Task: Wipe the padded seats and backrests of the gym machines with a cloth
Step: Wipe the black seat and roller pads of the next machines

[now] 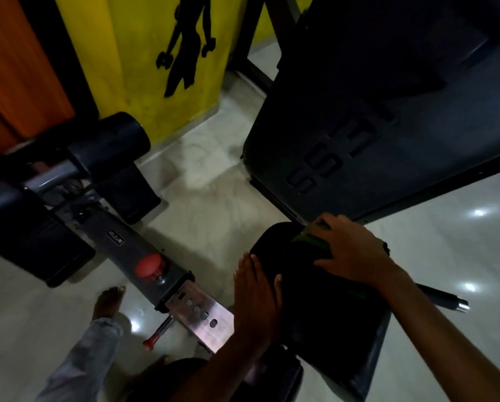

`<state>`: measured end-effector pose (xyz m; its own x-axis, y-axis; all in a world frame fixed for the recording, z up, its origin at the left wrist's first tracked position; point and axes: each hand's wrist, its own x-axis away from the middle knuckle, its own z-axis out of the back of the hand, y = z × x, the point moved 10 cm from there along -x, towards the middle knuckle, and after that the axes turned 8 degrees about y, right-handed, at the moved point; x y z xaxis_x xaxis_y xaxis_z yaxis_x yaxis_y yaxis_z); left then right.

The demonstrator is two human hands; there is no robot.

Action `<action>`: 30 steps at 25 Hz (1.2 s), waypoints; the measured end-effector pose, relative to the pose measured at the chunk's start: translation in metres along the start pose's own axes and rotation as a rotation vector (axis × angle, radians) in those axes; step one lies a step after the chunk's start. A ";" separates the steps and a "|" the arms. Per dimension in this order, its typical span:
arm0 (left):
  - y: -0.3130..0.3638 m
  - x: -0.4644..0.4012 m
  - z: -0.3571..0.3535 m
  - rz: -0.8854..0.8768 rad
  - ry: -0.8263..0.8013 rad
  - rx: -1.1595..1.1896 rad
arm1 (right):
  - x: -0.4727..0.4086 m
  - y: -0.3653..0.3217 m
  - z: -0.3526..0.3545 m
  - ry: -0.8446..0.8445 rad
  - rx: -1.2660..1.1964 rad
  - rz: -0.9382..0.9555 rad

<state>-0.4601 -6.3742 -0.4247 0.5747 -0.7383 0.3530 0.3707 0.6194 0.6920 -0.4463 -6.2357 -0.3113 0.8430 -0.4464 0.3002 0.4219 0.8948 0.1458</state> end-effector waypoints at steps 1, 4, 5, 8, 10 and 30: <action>-0.001 0.000 -0.004 0.009 -0.013 -0.012 | -0.005 -0.002 -0.002 0.000 0.020 0.004; -0.002 0.003 0.005 0.068 0.007 -0.053 | -0.049 -0.022 -0.018 -0.056 0.049 0.003; -0.001 0.002 0.011 0.072 0.039 -0.007 | -0.062 -0.030 -0.021 -0.053 0.042 0.010; -0.001 0.010 0.017 0.071 0.105 0.149 | -0.070 -0.039 -0.022 -0.045 0.025 0.047; 0.000 0.012 0.018 0.070 0.156 0.159 | -0.052 -0.040 -0.020 -0.059 -0.033 0.085; -0.011 0.027 0.029 -0.068 -0.042 0.004 | -0.050 -0.075 -0.022 -0.024 0.024 0.095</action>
<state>-0.4703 -6.4092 -0.4045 0.5168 -0.7894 0.3314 0.4051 0.5665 0.7177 -0.5124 -6.2804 -0.3575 0.8705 -0.3592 0.3364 0.3319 0.9332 0.1376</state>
